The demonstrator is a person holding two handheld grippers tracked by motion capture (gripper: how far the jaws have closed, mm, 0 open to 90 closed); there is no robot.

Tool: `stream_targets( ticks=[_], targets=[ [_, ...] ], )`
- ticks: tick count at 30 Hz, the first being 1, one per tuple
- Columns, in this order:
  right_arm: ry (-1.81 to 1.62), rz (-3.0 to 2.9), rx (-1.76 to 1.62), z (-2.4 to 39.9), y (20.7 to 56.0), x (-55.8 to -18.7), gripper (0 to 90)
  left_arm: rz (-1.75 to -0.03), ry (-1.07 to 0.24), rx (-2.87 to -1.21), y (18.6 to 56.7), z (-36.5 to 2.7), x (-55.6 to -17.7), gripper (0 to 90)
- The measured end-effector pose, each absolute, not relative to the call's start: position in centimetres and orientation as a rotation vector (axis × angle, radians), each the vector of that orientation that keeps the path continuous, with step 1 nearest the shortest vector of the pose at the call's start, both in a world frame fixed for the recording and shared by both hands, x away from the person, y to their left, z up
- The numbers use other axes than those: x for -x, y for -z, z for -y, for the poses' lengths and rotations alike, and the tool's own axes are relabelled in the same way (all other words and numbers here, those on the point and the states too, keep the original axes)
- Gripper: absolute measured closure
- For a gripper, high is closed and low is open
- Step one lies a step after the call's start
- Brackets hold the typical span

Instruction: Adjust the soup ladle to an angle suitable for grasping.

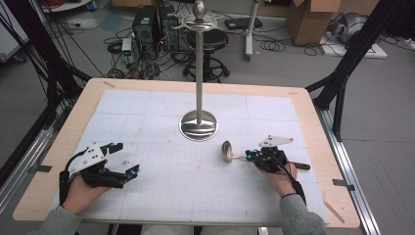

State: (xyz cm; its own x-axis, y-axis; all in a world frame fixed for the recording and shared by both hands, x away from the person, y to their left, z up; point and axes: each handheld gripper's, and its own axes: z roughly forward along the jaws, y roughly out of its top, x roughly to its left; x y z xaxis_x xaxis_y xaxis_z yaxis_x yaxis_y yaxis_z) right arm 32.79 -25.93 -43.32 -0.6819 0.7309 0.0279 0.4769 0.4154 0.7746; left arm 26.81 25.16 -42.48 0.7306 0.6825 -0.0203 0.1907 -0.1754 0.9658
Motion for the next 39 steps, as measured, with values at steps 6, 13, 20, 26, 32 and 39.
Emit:
stream_targets(
  ticks=[6, 13, 20, 26, 32, 39],
  targets=[
    [-1.144, -2.371, -1.08, 24.8, 43.8, -34.4, 90.0, -0.686, -0.497, -1.724, 42.4, -25.2, -26.8, 2.5],
    [-1.144, -2.37, -1.106, 24.6, 44.0, -35.2, 90.0, -0.689, -0.497, -1.723, 42.5, -25.2, -26.8, 2.5],
    [-1.091, -2.425, -1.098, 24.2, 44.5, -35.0, 90.0, -0.691, -0.504, -1.725, 42.5, -25.1, -26.8, 2.5],
    [-1.079, -2.426, -1.08, 24.2, 44.5, -34.5, 90.0, -0.693, -0.502, -1.725, 42.5, -25.2, -26.8, 2.5],
    [-1.093, -2.424, -1.078, 24.3, 44.6, -33.8, 90.0, -0.695, -0.507, -1.722, 42.4, -25.2, -26.7, 2.5],
    [-1.089, -2.464, -1.063, 24.3, 44.4, -32.6, 90.0, -0.694, -0.507, -1.723, 42.4, -25.2, -26.7, 2.5]
  ],
)
